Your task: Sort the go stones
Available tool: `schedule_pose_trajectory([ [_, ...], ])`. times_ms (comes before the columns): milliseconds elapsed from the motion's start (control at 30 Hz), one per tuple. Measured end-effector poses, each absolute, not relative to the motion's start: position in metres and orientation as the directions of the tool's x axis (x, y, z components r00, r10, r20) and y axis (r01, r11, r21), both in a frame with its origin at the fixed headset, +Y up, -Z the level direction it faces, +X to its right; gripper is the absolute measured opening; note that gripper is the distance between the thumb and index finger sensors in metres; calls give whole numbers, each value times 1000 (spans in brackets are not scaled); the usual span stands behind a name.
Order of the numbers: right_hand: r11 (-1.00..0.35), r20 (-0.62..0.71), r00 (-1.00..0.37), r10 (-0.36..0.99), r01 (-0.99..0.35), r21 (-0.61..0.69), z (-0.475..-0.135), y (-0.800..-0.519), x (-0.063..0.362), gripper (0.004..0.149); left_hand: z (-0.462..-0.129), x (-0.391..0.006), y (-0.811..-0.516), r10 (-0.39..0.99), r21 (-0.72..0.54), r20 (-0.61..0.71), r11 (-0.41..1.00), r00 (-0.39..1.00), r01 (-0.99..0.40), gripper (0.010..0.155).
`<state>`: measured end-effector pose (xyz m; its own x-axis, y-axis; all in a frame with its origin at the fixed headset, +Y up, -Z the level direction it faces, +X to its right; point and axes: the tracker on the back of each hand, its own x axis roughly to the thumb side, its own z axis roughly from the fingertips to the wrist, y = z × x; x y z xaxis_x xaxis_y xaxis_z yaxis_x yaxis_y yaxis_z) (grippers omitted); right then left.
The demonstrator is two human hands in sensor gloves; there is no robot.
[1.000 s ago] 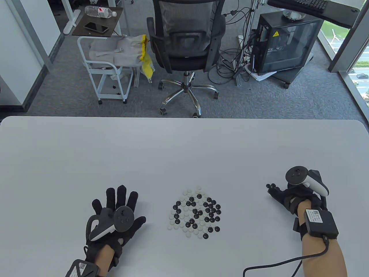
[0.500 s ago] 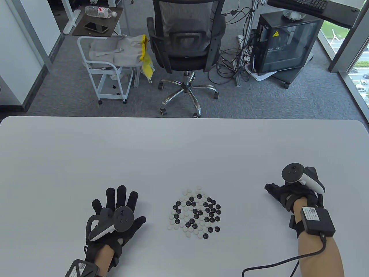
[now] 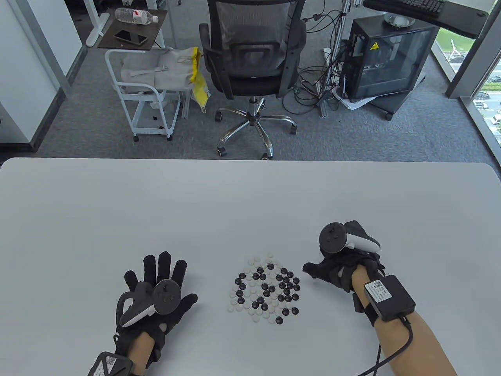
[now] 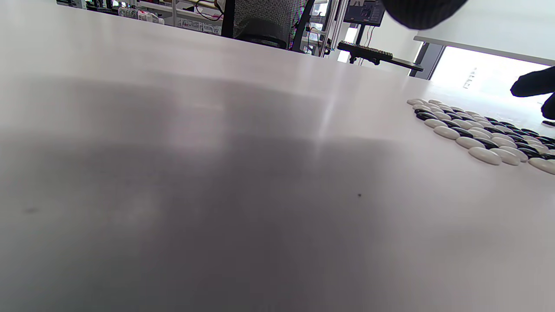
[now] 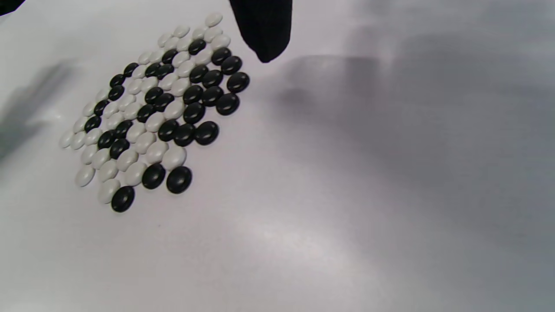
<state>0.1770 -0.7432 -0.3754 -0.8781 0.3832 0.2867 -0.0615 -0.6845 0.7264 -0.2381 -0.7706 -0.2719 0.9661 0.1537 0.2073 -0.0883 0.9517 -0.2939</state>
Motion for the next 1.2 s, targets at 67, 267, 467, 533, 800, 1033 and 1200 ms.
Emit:
schedule_pose_trajectory([
  [67, -688, 322, -859, 397, -46, 724, -373, -744, 165, 67, -272, -238, -770, 153, -293, 208, 952, 966, -88, 86],
  [267, -664, 326, -851, 412, -35, 747, -373, -756, 150, 67, -271, -240, -770, 160, -285, 204, 954, 966, -98, 86],
  [467, -664, 237, -899, 368, -76, 744, -382, -761, 174, 66, -271, -241, -769, 164, -284, 203, 953, 965, -103, 86],
  [533, -682, 183, -927, 327, -98, 725, -388, -758, 191, 67, -271, -242, -769, 163, -283, 203, 954, 965, -102, 86],
  [800, -703, -86, -961, 261, -250, 665, -400, -754, 261, 68, -271, -243, -769, 166, -283, 201, 953, 966, -105, 86],
  [1033, -741, -163, -964, 210, -265, 616, -399, -754, 288, 68, -271, -243, -769, 163, -284, 202, 953, 966, -101, 86],
  [1200, -761, -165, -968, 187, -249, 599, -398, -754, 294, 68, -271, -242, -769, 160, -285, 204, 954, 966, -98, 86],
])
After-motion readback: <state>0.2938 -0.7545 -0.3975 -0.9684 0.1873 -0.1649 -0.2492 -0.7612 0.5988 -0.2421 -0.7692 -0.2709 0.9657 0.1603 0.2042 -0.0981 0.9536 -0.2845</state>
